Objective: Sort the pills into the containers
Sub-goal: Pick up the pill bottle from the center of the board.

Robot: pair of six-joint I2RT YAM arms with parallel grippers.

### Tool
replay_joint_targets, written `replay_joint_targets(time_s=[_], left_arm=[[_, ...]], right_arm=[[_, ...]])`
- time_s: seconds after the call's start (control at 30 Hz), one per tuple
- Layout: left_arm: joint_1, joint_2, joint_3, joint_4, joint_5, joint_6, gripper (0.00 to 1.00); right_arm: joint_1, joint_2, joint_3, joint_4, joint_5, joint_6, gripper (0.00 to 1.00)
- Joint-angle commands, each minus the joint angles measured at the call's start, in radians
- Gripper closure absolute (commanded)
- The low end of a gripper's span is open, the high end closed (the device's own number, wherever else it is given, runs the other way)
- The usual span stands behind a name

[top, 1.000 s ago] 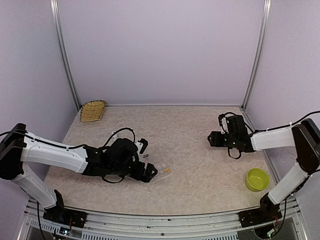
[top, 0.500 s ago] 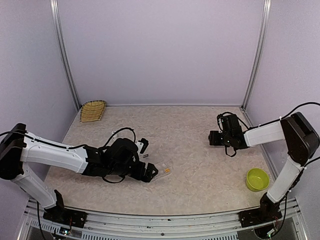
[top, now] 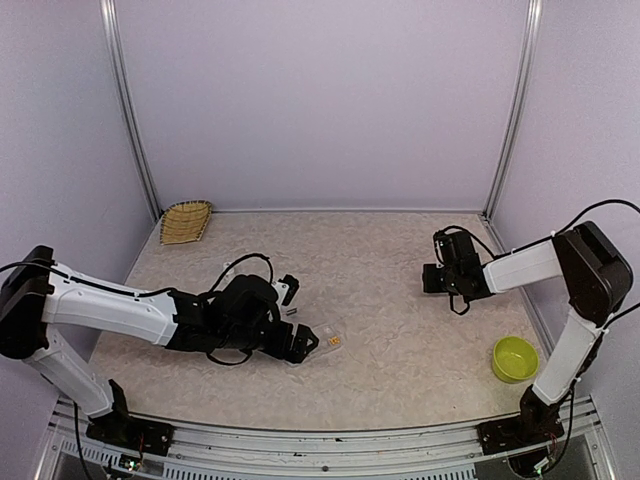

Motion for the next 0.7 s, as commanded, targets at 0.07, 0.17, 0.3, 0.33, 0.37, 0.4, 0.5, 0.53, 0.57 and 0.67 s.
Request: replay_joint_targets(time_s=[0.07, 0.17, 0.3, 0.33, 0.37, 0.4, 0.5, 0.53, 0.57, 0.67], left_arm=[[-0.008, 0.020, 0.029, 0.016, 0.001, 0.005, 0.01], [-0.008, 0.026, 0.031, 0.017, 0.002, 0.007, 0.01], [-0.008, 0.030, 0.035, 0.019, 0.004, 0.008, 0.01], [-0.008, 0.031, 0.037, 0.019, 0.004, 0.009, 0.01], [-0.007, 0.031, 0.039, 0.018, 0.006, 0.008, 0.01], [-0.008, 0.031, 0.040, 0.017, 0.006, 0.010, 0.01], [-0.008, 0.030, 0.043, 0.016, 0.005, 0.012, 0.01], [-0.008, 0.030, 0.043, 0.016, 0.004, 0.012, 0.01], [-0.008, 0.029, 0.044, 0.016, 0.004, 0.012, 0.01], [-0.008, 0.027, 0.044, 0.014, 0.000, 0.015, 0.01]], right_arm=[[-0.013, 0.034, 0.036, 0.032, 0.017, -0.020, 0.59], [-0.011, 0.029, 0.032, 0.039, 0.005, -0.026, 0.65], [-0.011, 0.003, 0.008, 0.055, -0.027, -0.032, 0.75], [-0.011, -0.006, 0.005, 0.055, -0.037, -0.036, 0.77], [-0.010, -0.016, -0.001, 0.052, -0.049, -0.038, 0.78], [-0.007, -0.028, -0.004, 0.046, -0.061, -0.038, 0.78], [0.010, -0.075, -0.021, 0.028, -0.094, -0.046, 0.79], [0.021, -0.096, -0.032, 0.024, -0.100, -0.051, 0.79], [0.036, -0.116, -0.043, 0.023, -0.104, -0.058, 0.78], [0.085, -0.184, -0.083, 0.013, -0.115, -0.070, 0.78]])
